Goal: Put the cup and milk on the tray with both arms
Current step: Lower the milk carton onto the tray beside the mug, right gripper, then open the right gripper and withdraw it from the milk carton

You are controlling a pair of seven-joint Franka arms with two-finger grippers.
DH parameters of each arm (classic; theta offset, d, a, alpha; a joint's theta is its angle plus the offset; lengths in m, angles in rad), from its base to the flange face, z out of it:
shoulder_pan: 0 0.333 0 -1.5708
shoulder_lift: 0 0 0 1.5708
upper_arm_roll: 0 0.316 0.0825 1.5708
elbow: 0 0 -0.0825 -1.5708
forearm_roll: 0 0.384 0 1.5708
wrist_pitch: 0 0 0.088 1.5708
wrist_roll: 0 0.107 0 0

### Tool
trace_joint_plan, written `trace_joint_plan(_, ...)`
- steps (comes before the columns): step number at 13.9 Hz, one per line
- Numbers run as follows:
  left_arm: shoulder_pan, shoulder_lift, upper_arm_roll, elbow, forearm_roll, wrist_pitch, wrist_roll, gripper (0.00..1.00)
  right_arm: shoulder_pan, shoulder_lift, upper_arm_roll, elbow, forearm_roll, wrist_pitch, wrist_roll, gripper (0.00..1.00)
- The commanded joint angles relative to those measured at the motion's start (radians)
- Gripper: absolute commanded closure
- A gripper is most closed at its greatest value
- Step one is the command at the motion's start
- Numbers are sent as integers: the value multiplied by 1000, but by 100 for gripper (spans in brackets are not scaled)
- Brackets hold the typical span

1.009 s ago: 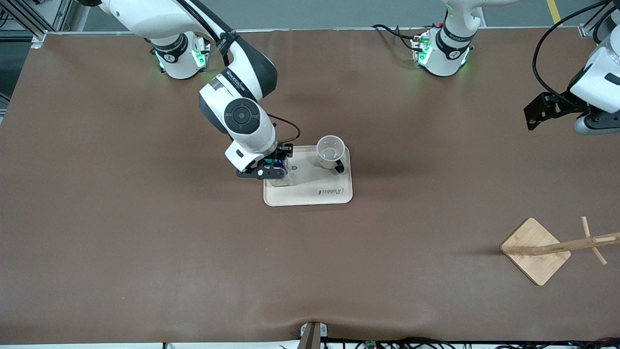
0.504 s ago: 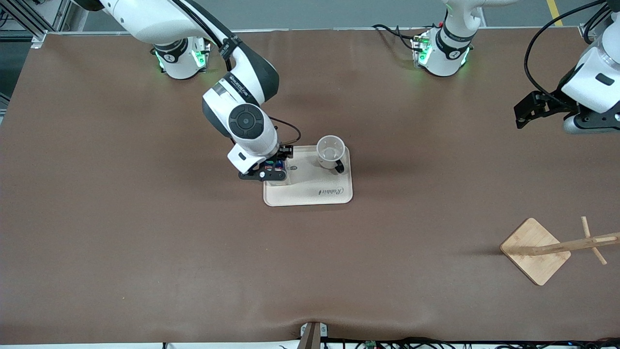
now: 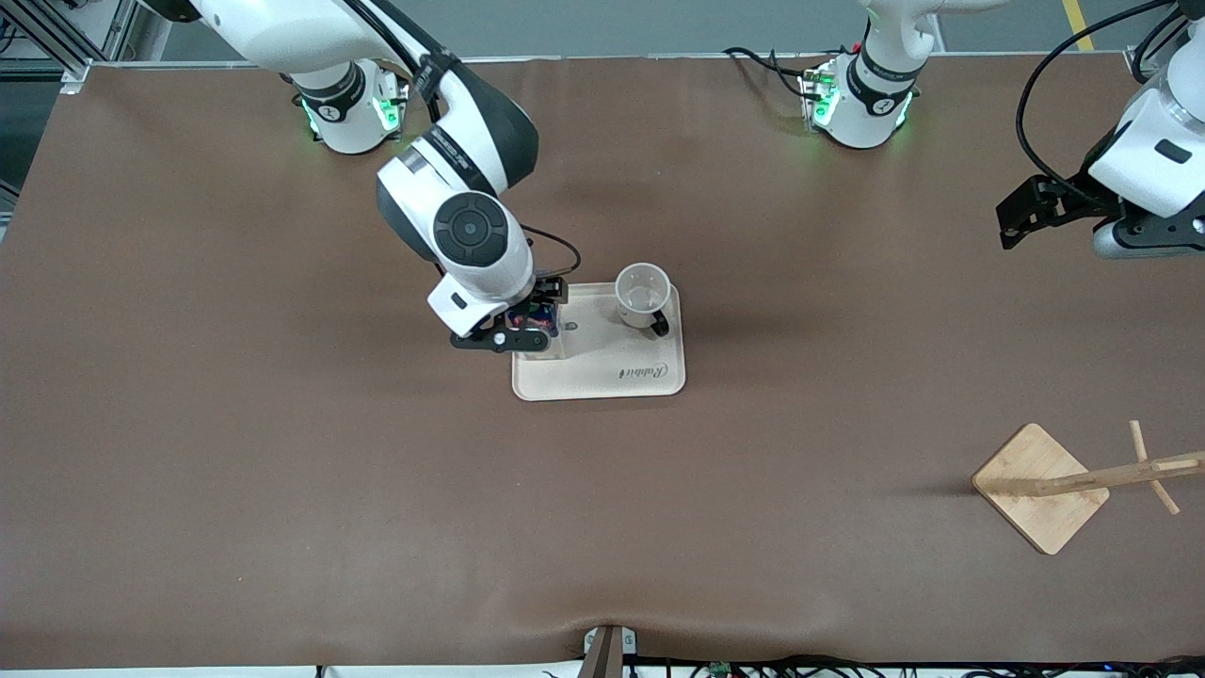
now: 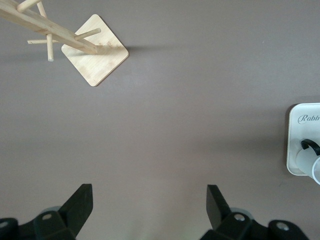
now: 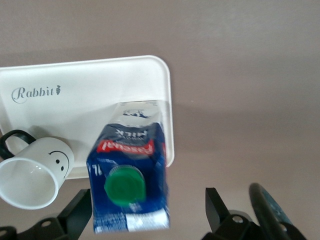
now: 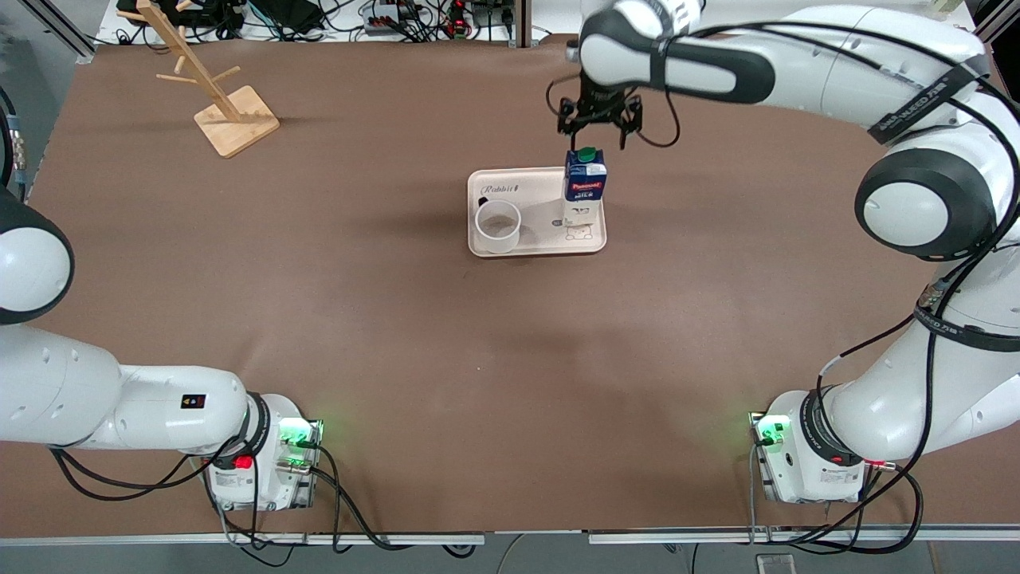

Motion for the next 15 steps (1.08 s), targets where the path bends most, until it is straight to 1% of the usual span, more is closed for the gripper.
trace_joint_plan(1, -4, -4, 1, 0, -11, -1, 9, 0, -29, 10, 11, 121, -15, -140, -50, 0)
trace_joint_plan(3, -11, 5, 0, 1, -16, 9, 9, 0, -42, 2, 8, 193, -24, -218, -62, 0)
trace_joint_plan(4, -18, 13, 1, 1, -16, 16, 9, 0, -49, -14, 2, 230, -24, -246, -62, 0)
trace_joint_plan(5, -27, 14, 1, 1, -14, 16, 7, 0, -79, -27, 14, 270, -21, -290, -64, 0)
trace_joint_plan(6, -28, 17, 1, 1, -14, 19, 9, 0, -93, -39, 10, 296, -29, -335, -64, 0)
trace_joint_plan(7, -28, 20, 1, 3, -14, 19, 9, 0, -108, -73, 8, 313, -30, -361, -64, 0)
trace_joint_plan(8, -30, 22, 1, 4, -16, 21, 9, 0, -148, -93, 8, 318, -30, -384, -64, 0)
trace_joint_plan(10, -34, 30, 0, 15, -16, 32, 7, 0, -264, -134, 17, 318, -18, -421, -77, 0)
trace_joint_plan(11, -39, 31, 1, 17, -16, 32, 7, 0, -309, -140, 13, 318, -13, -442, -96, 0)
trace_joint_plan(12, -38, 31, 1, 17, -14, 32, 9, 0, -346, -160, 14, 316, -4, -487, -94, 0)
trace_joint_plan(15, -44, 33, 1, 15, -7, 27, 7, 0, -355, -255, -4, 301, -15, -499, -119, 0)
